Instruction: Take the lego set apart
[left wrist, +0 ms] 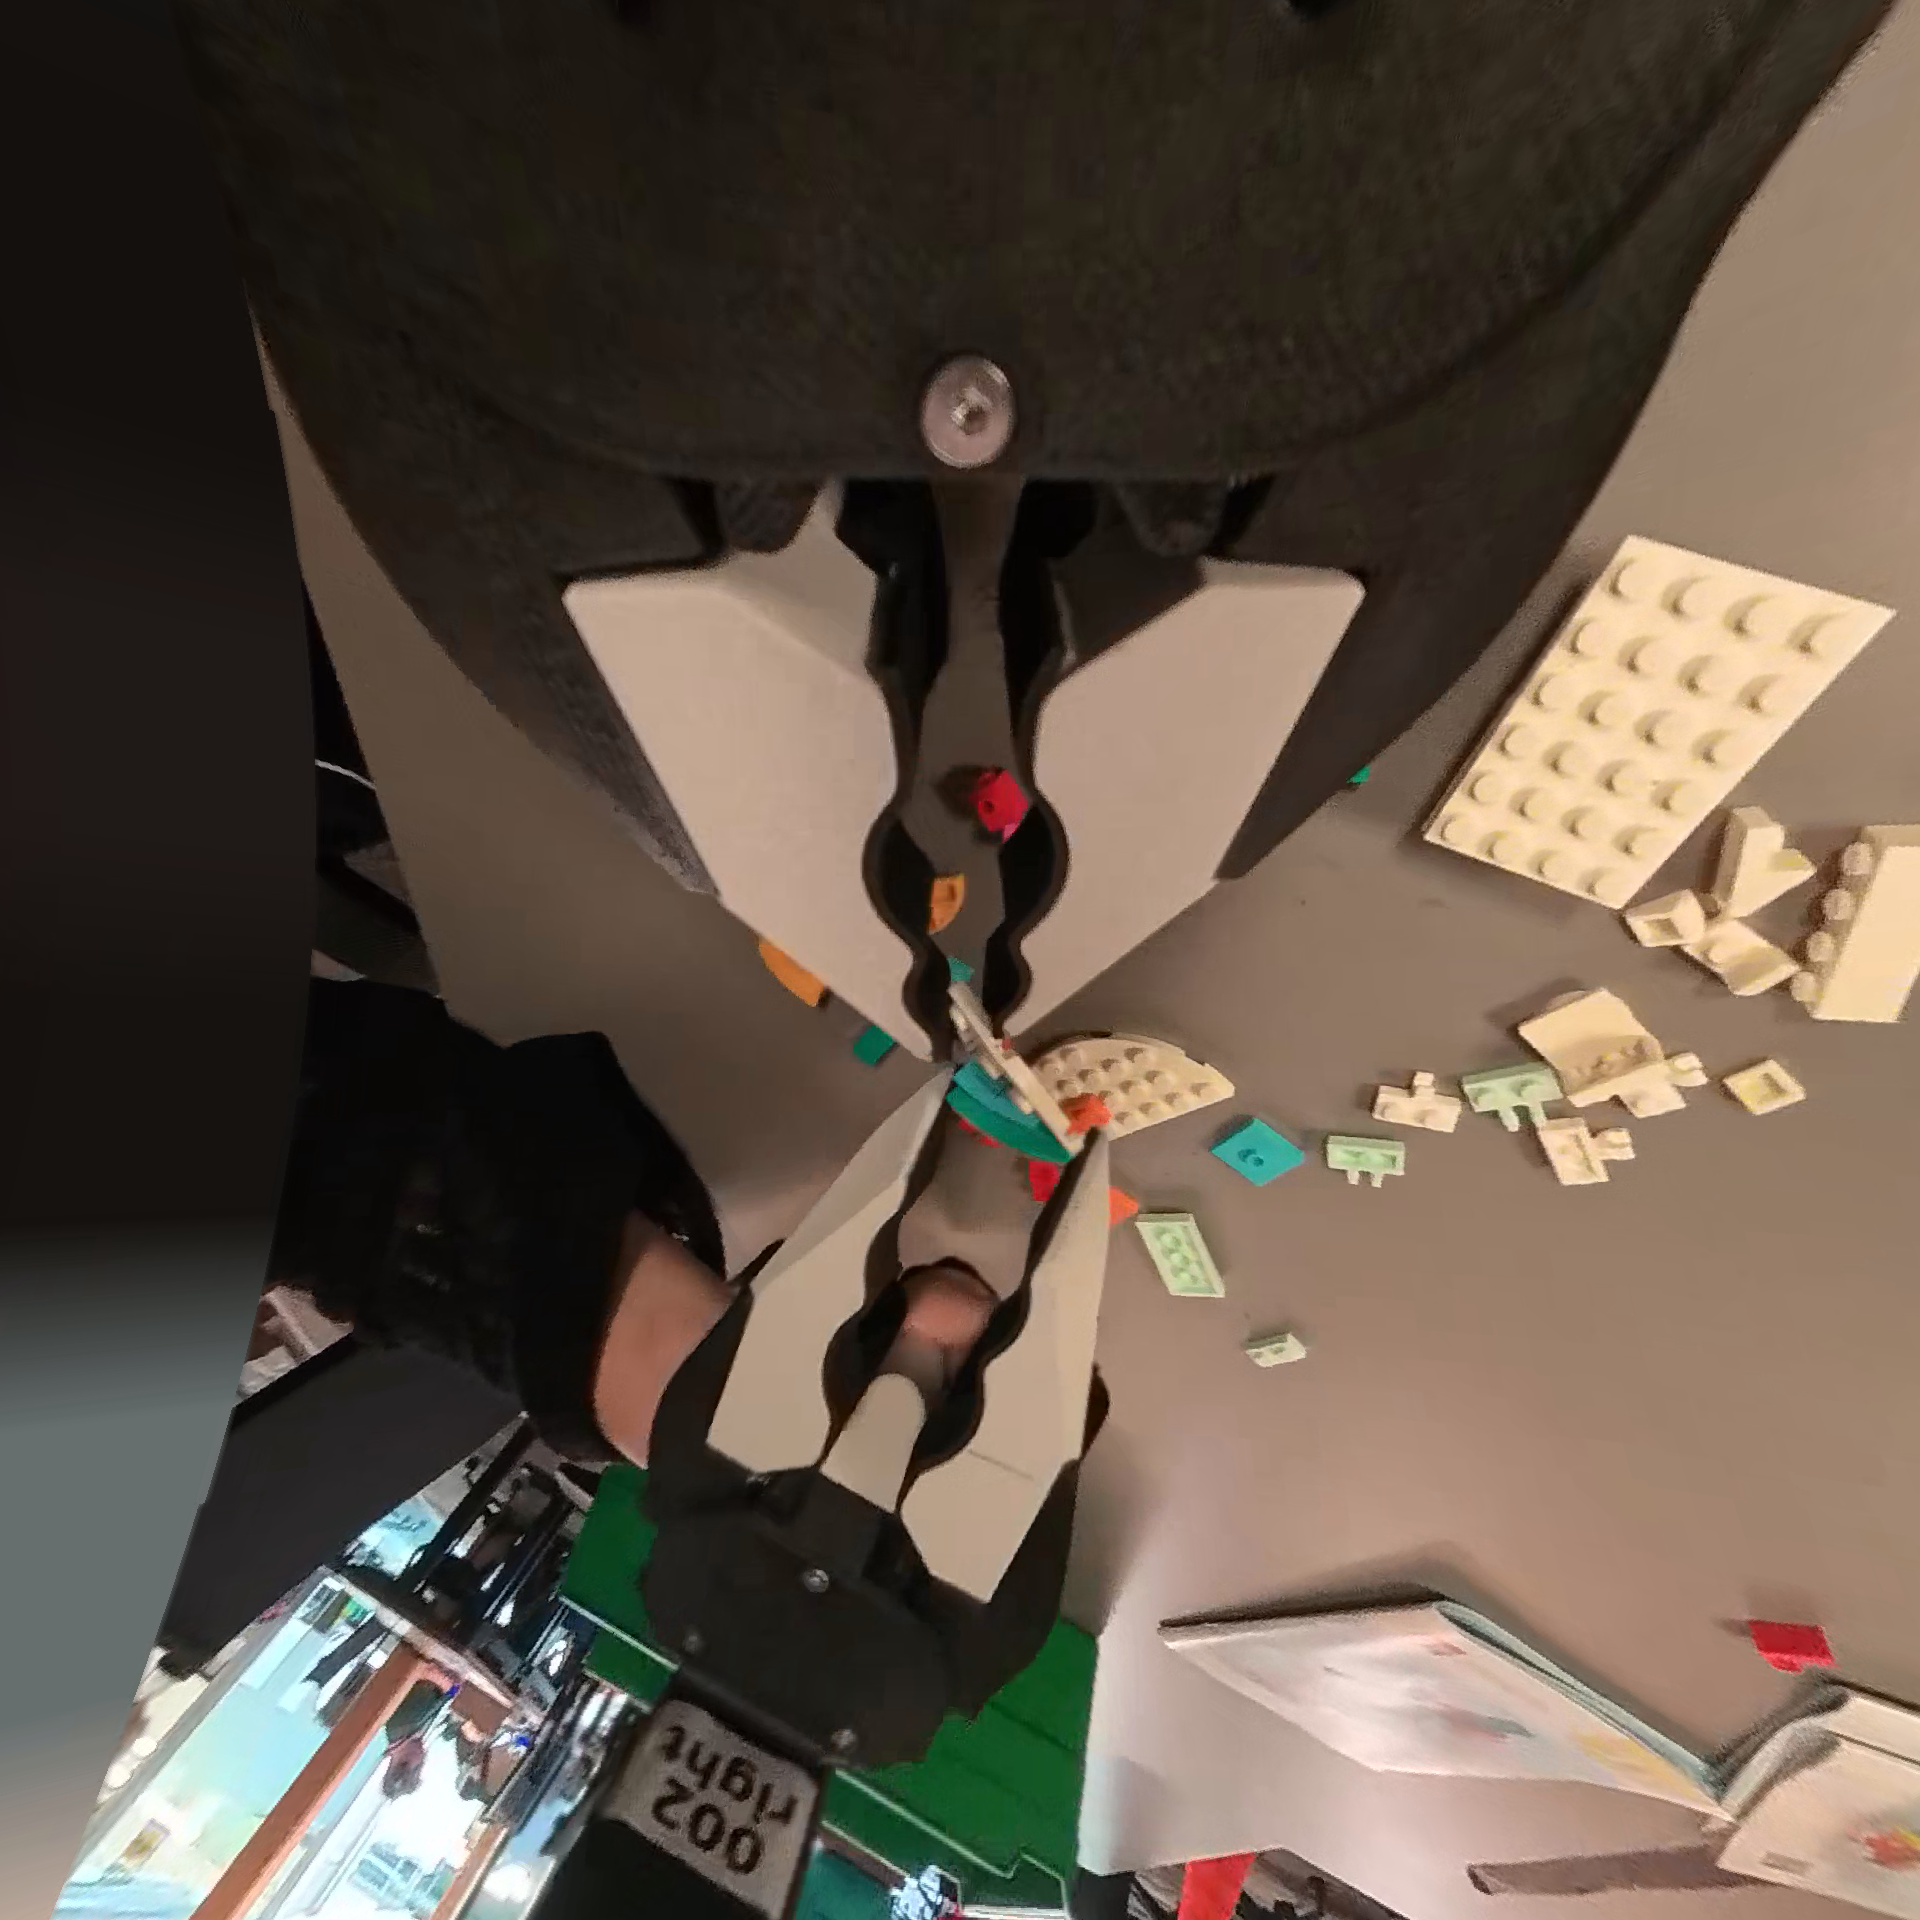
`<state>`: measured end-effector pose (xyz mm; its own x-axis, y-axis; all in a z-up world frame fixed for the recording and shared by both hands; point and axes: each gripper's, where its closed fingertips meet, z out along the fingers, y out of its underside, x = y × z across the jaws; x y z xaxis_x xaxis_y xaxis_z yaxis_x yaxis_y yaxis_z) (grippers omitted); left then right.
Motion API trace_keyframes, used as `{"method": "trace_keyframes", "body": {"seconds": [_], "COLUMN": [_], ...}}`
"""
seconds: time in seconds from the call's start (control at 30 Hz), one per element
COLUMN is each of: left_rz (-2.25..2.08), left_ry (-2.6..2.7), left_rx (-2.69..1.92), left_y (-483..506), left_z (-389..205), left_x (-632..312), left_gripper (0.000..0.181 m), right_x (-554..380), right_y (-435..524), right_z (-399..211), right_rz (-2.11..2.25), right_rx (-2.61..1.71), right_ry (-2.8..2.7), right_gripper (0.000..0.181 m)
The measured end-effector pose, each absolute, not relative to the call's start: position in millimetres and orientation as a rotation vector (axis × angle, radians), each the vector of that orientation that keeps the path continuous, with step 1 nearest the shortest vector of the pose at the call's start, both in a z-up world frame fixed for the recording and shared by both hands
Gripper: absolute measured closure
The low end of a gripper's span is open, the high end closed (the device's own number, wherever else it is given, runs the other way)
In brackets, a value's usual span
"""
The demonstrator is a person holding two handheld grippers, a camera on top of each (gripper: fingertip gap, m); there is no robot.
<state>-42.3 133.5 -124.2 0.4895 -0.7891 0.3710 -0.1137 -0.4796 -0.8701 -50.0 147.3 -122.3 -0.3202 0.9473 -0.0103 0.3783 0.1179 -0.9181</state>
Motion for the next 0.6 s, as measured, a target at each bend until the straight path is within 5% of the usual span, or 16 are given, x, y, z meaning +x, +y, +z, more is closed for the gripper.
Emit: {"method": "trace_keyframes", "body": {"seconds": [0.6], "left_rz": [-1.042], "left_ry": [0.775], "left_rx": [-1.902], "left_y": [129.1], "left_z": [-124.0], "left_x": [-38.9], "left_gripper": [0.176], "right_x": [-45.6], "right_y": [142.2], "right_z": [-122.6], "right_rz": [1.518], "right_rx": [-1.417], "right_ry": [-1.769], "right_gripper": [0.157]}}
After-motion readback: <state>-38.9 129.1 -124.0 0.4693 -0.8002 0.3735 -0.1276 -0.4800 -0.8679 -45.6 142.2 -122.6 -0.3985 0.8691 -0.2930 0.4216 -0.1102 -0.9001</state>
